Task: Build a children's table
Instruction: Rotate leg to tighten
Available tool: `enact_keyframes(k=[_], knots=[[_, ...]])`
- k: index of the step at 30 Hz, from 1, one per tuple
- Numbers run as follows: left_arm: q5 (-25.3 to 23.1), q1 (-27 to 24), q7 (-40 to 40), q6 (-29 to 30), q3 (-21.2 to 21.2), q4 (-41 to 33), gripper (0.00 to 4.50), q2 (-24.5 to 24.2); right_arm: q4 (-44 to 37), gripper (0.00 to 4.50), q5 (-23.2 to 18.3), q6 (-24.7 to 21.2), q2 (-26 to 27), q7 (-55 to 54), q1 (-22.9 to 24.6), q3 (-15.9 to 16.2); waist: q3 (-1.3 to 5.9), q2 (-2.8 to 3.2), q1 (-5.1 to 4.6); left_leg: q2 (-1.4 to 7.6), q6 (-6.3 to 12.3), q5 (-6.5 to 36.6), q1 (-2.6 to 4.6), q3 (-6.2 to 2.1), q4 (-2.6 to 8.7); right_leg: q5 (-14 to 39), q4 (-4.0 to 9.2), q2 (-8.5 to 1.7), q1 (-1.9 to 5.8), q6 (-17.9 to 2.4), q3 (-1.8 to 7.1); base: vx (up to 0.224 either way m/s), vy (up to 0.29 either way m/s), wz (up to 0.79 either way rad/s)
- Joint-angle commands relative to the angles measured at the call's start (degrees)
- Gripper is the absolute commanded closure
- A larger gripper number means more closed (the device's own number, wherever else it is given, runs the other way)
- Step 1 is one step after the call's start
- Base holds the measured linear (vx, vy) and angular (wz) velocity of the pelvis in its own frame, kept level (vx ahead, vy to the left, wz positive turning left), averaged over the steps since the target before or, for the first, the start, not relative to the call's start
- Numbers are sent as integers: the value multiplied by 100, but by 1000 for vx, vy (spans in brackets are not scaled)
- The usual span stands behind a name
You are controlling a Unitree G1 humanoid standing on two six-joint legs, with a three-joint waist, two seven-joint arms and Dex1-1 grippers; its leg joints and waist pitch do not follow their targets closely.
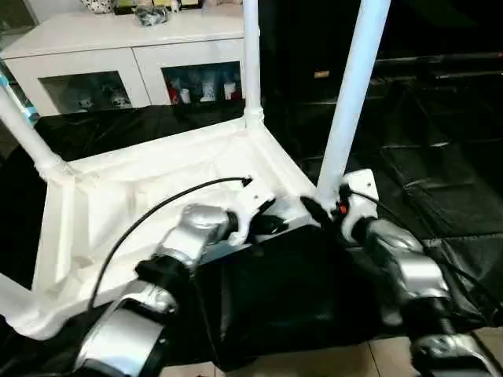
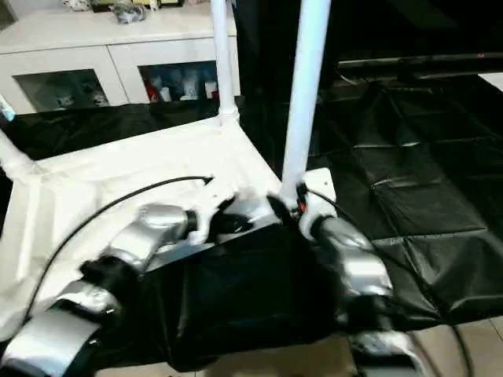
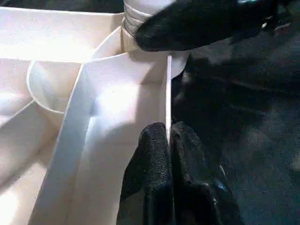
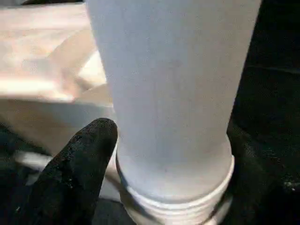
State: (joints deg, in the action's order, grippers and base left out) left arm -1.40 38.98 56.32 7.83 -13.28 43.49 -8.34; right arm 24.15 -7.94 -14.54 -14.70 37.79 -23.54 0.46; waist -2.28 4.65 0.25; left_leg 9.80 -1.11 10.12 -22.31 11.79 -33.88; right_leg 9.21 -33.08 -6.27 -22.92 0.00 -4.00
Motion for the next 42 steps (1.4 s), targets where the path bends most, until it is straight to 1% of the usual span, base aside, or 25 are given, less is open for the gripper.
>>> enact_keyframes(k=[1,2,3,5,8,9,14,17,20,21,22,23,24,25,27,29,30,31,32,33,34,35,36,39,42], knots=[[292,57,252,-286,-46,-330,450,129,-229,86,-182,-86,154,580,87,551,351,-138,12,299,544,1499,81,-166,407,1793,433,-246,244,-1170,182,0,0,0],[359,-69,733,-270,-107,-534,450,-99,-405,86,-158,-96,-193,1075,181,628,354,-134,6,303,528,1501,89,-168,408,1779,423,-244,232,-1193,183,0,0,0],[362,-80,777,-264,-108,-552,450,-122,-420,86,-154,-98,-233,1133,190,636,365,-147,36,309,536,1468,84,-175,407,1750,401,-251,261,-1217,174,0,0,0],[379,-147,1068,-214,-122,-662,450,-284,-520,86,-136,-116,-496,1519,244,689,355,-128,49,331,567,1455,92,-160,409,1638,388,-233,239,-1269,180,0,0,0],[419,-219,1401,-151,-154,-787,450,-459,-637,86,-231,-189,-729,1907,288,713,359,-131,79,333,574,1399,97,-148,401,1555,379,-236,235,-1319,189,0,0,0],[419,-219,1401,-151,-154,-787,450,-459,-637,112,-231,-189,-729,1907,288,713,357,-126,93,341,573,1356,98,-149,403,1480,366,-234,228,-1345,191,0,0,0],[478,-302,1580,-59,-177,-962,450,-580,-761,137,-404,-316,-853,2207,328,745,356,-133,153,339,521,1375,109,-143,400,1521,366,-245,228,-1357,195,0,0,0],[449,-310,1519,-31,-149,-973,450,-565,-796,165,-380,-341,-817,2225,372,788,357,-137,157,333,480,1370,106,-147,402,1569,365,-246,228,-1326,196,0,0,0],[425,-305,1459,-31,-134,-956,450,-547,-800,171,-364,-343,-792,2195,382,796,363,-140,154,329,473,1331,106,-148,398,1535,362,-243,228,-1315,195,0,0,0],[360,-236,1149,-9,-57,-839,450,-443,-670,173,-233,-369,-673,1809,346,755,360,-154,151,332,476,1315,105,-146,399,1518,362,-243,224,-1320,197,0,0,0],[360,-236,1149,-9,-57,-839,450,-443,-670,175,-233,-369,-673,1809,346,755,355,-147,146,330,462,1323,105,-147,399,1539,364,-243,214,-1318,200,0,0,0],[293,-126,756,-13,30,-661,450,-307,-386,175,-80,-393,-471,1172,242,621,354,-148,135,322,421,1332,105,-152,402,1623,376,-250,212,-1290,203,0,0,0],[275,-96,646,-16,51,-612,450,-270,-310,175,-46,-405,-413,999,213,581,342,-147,105,297,349,1443,113,-149,401,1803,399,-245,193,-1266,196,0,0,0],[185,68,80,-27,127,-343,450,-84,27,176,23,-489,-97,177,91,340,345,-156,84,287,261,1501,123,-155,405,1984,421,-244,184,-1204,194,0,0,0],[122,227,-396,-49,182,-109,450,102,281,176,91,-528,210,-614,13,126,343,-158,66,280,155,1616,141,-178,414,2245,449,-252,192,-1090,182,0,0,0],[110,300,-584,-41,213,-16,450,191,370,176,122,-569,349,-979,-10,31,331,-159,37,278,152,1663,130,-179,423,2271,468,-245,183,-1031,189,0,0,0],[115,426,-856,-17,264,130,450,350,487,176,148,-624,545,-1375,-33,-52,334,-179,23,272,168,1679,132,-173,421,2300,482,-240,176,-1006,190,0,0,0],[118,504,-1016,-17,281,213,450,465,572,176,199,-607,671,-1573,-52,-37,337,-163,14,263,161,1760,149,-175,418,2389,495,-242,164,-973,185,0,0,0],[109,537,-1051,-31,260,242,450,549,620,176,251,-483,766,-1581,-74,50,335,-166,13,261,171,1758,138,-178,421,2401,496,-244,174,-960,182,0,0,0],[101,554,-1057,-44,242,258,450,597,654,176,288,-389,826,-1571,-93,113,332,-122,2,263,170,1791,137,-180,425,2406,508,-243,167,-938,177,0,0,0],[94,553,-1028,-62,216,253,450,632,638,176,285,-299,879,-1508,-101,158,331,-136,-6,263,174,1825,138,-182,427,2407,512,-241,169,-929,173,0,0,0],[92,560,-1011,-83,201,272,450,659,620,121,221,-263,941,-1416,-111,138,334,-143,-9,267,202,1857,136,-184,429,2373,509,-241,175,-926,177,0,0,0],[96,548,-939,-101,175,261,450,662,540,107,109,-279,976,-1266,-115,96,334,-121,-18,267,234,1873,126,-185,434,2317,507,-242,183,-939,179,0,0,0],[109,509,-739,-154,126,241,450,640,406,88,-48,-319,956,-1055,-145,54,334,-129,-22,273,269,1885,115,-190,439,2283,497,-244,196,-965,175,0,0,0],[180,401,-331,-231,50,125,450,484,198,63,-39,-310,625,-482,-99,264,348,-131,-2,277,317,1805,113,-184,427,2131,479,-246,217,-1006,177,0,0,0]])
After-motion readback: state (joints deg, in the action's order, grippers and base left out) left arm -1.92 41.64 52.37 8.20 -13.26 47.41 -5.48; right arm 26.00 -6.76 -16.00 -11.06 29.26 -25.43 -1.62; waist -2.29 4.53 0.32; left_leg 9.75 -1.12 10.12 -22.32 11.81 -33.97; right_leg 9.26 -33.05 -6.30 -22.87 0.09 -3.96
